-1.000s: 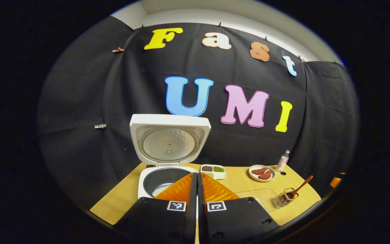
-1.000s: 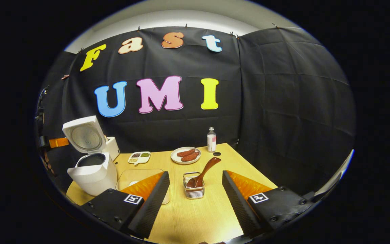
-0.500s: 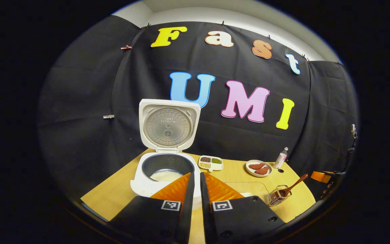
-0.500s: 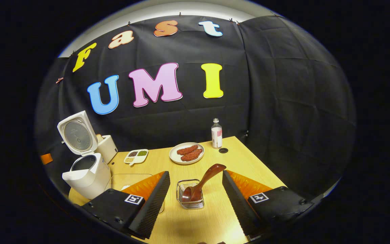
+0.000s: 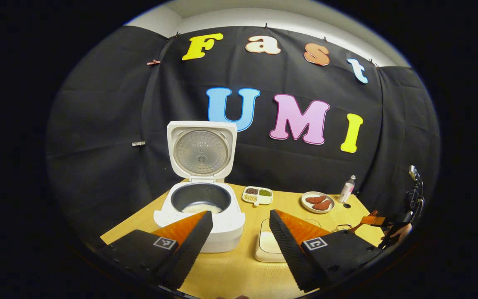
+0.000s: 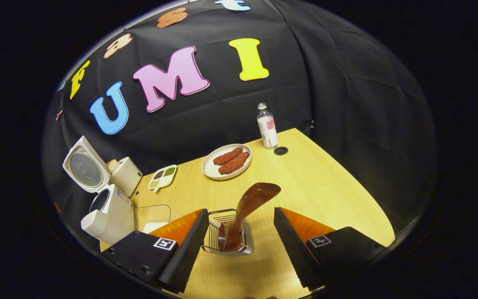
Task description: Close the left gripper, press the button to open the rice cooker; take a wooden spoon from the chopstick holder with the right hand, scoop a spoonful of rice and pour it into the rice cooker, then put the wooden spoon back into the chopstick holder.
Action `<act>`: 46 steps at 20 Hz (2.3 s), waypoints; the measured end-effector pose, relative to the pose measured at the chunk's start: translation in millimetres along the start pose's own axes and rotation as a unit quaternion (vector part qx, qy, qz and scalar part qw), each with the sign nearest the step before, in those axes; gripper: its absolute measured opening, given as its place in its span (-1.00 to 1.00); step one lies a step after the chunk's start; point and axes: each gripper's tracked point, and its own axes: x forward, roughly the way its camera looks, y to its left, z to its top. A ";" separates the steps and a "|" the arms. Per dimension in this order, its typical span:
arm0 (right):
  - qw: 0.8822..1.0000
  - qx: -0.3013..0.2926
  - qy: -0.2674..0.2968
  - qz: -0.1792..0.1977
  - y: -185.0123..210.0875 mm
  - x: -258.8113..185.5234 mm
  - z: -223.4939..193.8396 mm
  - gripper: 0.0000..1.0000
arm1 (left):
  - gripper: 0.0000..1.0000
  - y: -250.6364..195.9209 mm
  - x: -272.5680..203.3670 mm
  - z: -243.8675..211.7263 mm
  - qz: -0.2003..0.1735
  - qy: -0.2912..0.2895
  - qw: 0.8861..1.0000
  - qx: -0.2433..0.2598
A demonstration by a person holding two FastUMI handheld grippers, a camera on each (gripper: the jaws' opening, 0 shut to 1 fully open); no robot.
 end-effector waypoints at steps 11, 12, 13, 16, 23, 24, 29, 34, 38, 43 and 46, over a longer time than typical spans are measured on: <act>0.998 0.046 -0.003 0.052 11.1 71.5 2.8 0.31 | 0.90 -51.0 -3.2 -41.3 0.010 0.061 0.998 0.022; 0.998 0.043 -0.003 0.051 10.3 72.1 3.7 -0.02 | 0.91 -54.2 -3.7 -42.4 0.007 0.063 0.998 0.023; 0.998 0.040 -0.006 0.047 8.1 73.1 4.0 -0.33 | 0.91 -56.5 -4.7 -42.0 0.005 0.063 0.998 0.025; 0.998 0.047 -0.003 0.050 14.4 64.8 6.0 -0.43 | 0.91 -59.8 -8.8 -40.9 0.000 0.056 0.998 0.026; 0.996 0.047 -0.013 0.071 39.5 34.2 33.4 -0.55 | 0.90 -38.7 -26.9 -47.1 0.001 0.049 0.999 0.019; 0.996 0.047 -0.018 0.069 41.2 31.7 39.2 -0.55 | 0.90 -31.7 -28.3 -44.4 0.003 0.042 0.999 0.028; 0.996 0.033 -0.054 0.066 65.9 -0.5 77.7 -0.55 | 0.90 -4.2 -31.3 -43.2 -0.004 0.027 1.000 0.015; 0.992 0.040 -0.070 0.101 117.8 -16.9 95.3 -0.55 | 0.92 31.9 -28.8 -43.9 0.013 0.014 0.999 0.026; 0.990 0.039 -0.061 0.125 164.8 -9.8 82.6 -0.57 | 0.91 46.7 -30.9 -51.6 0.007 0.021 1.000 0.017; 0.987 -0.018 -0.051 0.149 216.6 2.1 46.1 -0.57 | 0.91 65.8 -27.8 -69.9 0.000 0.044 0.999 0.003; 0.987 -0.056 -0.039 0.147 233.0 16.4 12.8 -0.55 | 0.91 77.2 -22.3 -80.2 -0.007 0.057 0.998 -0.001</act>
